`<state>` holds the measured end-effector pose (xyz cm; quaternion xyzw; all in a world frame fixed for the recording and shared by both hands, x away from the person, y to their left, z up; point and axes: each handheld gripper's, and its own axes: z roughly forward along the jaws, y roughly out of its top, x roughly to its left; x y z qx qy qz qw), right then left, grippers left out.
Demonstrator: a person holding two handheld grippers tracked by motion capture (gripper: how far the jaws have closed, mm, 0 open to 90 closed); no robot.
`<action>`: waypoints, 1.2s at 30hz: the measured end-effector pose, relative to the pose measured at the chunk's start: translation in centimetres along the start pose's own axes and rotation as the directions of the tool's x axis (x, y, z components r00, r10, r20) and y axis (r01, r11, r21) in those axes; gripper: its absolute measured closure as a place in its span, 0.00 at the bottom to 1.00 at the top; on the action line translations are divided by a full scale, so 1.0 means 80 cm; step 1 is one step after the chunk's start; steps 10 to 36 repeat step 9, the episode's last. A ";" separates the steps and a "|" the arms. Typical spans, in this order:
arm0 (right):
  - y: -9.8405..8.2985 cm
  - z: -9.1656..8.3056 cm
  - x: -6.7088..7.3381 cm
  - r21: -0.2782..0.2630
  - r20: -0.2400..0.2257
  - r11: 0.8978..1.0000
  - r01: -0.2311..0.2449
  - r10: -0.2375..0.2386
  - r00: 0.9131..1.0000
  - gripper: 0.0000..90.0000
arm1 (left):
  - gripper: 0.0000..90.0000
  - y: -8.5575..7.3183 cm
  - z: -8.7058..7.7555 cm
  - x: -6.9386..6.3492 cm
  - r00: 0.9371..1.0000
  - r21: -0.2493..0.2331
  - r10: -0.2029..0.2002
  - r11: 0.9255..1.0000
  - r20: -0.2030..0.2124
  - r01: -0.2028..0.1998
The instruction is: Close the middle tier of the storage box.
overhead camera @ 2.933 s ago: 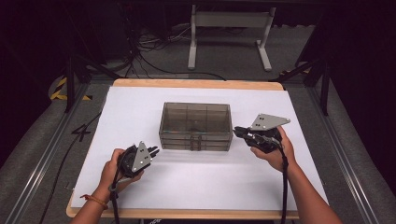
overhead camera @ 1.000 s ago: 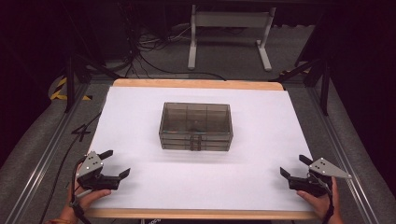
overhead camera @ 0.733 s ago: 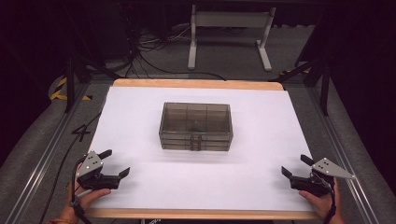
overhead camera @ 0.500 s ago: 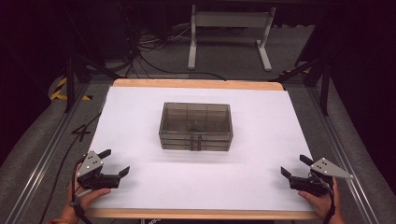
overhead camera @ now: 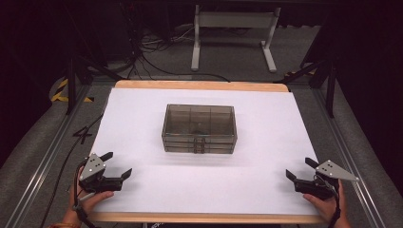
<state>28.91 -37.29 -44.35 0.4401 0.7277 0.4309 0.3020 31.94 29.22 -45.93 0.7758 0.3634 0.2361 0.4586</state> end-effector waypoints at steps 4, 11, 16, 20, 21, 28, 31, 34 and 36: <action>0.000 -0.001 0.000 -0.005 -0.003 1.000 0.000 0.000 1.000 0.11 | 0.09 0.001 0.000 -0.001 1.000 0.009 0.021 1.000 0.005 -0.022; 0.000 0.000 0.000 0.001 0.005 1.000 -0.003 0.003 1.000 0.12 | 0.09 0.000 0.000 0.000 1.000 0.002 0.008 1.000 0.000 -0.008; 0.000 0.000 0.000 0.001 0.005 1.000 -0.003 0.003 1.000 0.12 | 0.09 0.000 0.000 0.000 1.000 0.002 0.008 1.000 0.000 -0.008; 0.000 0.000 0.000 0.001 0.005 1.000 -0.003 0.003 1.000 0.12 | 0.09 0.000 0.000 0.000 1.000 0.002 0.008 1.000 0.000 -0.008; 0.000 0.000 0.000 0.001 0.005 1.000 -0.003 0.003 1.000 0.12 | 0.09 0.000 0.000 0.000 1.000 0.002 0.008 1.000 0.000 -0.008; 0.000 0.000 0.000 0.001 0.005 1.000 -0.003 0.003 1.000 0.12 | 0.09 0.000 0.000 0.000 1.000 0.002 0.008 1.000 0.000 -0.008; 0.000 0.000 0.000 0.001 0.005 1.000 -0.003 0.003 1.000 0.12 | 0.09 0.000 0.000 0.000 1.000 0.002 0.008 1.000 0.000 -0.008; 0.000 0.000 0.000 0.001 0.005 1.000 -0.003 0.003 1.000 0.12 | 0.09 0.000 0.000 0.000 1.000 0.002 0.008 1.000 0.000 -0.008; 0.000 0.000 0.000 0.001 0.005 1.000 -0.003 0.003 1.000 0.12 | 0.09 0.000 0.000 0.000 1.000 0.002 0.008 1.000 0.000 -0.008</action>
